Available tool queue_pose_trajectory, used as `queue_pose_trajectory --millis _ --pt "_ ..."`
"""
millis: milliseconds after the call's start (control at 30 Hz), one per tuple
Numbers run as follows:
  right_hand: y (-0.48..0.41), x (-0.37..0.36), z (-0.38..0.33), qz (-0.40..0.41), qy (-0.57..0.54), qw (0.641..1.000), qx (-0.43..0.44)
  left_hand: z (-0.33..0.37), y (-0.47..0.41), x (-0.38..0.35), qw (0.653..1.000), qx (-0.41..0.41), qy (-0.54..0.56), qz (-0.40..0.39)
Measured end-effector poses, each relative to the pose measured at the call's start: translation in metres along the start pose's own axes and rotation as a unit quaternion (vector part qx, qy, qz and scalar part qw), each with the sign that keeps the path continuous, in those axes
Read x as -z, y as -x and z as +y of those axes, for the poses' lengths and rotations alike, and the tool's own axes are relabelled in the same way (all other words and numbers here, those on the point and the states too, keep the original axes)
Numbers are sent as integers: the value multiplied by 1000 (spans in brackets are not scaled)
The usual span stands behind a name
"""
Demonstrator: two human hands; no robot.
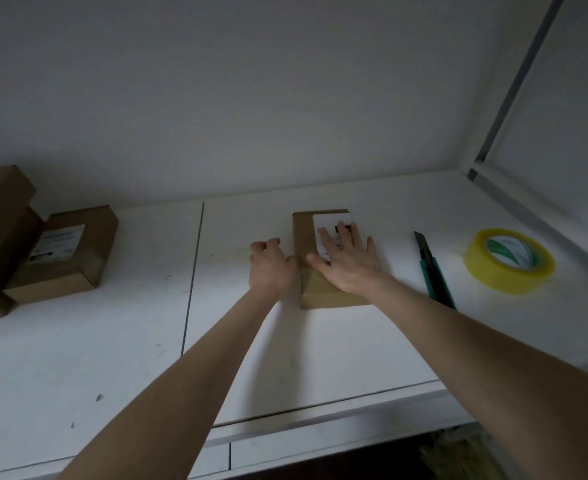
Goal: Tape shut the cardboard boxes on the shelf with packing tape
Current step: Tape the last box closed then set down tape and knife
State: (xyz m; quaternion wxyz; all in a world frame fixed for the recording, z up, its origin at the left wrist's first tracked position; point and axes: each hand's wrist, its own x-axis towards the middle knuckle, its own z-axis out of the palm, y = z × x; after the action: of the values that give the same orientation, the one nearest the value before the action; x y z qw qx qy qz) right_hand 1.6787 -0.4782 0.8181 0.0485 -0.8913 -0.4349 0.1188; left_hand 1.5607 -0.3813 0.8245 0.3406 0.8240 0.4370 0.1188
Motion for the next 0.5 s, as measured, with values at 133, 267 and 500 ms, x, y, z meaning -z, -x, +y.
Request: queue_pose_trajectory --millis 133,267,500 --pt "0 -7 -1 13 21 1000 -2 -1 0 -7 1000 9 6 -12" --pt "-1 -3 1 15 5 1000 3 2 0 -5 999 2 35 3" --pt "-1 -2 1 -10 -53 999 3 -1 6 0 999 10 43 8"
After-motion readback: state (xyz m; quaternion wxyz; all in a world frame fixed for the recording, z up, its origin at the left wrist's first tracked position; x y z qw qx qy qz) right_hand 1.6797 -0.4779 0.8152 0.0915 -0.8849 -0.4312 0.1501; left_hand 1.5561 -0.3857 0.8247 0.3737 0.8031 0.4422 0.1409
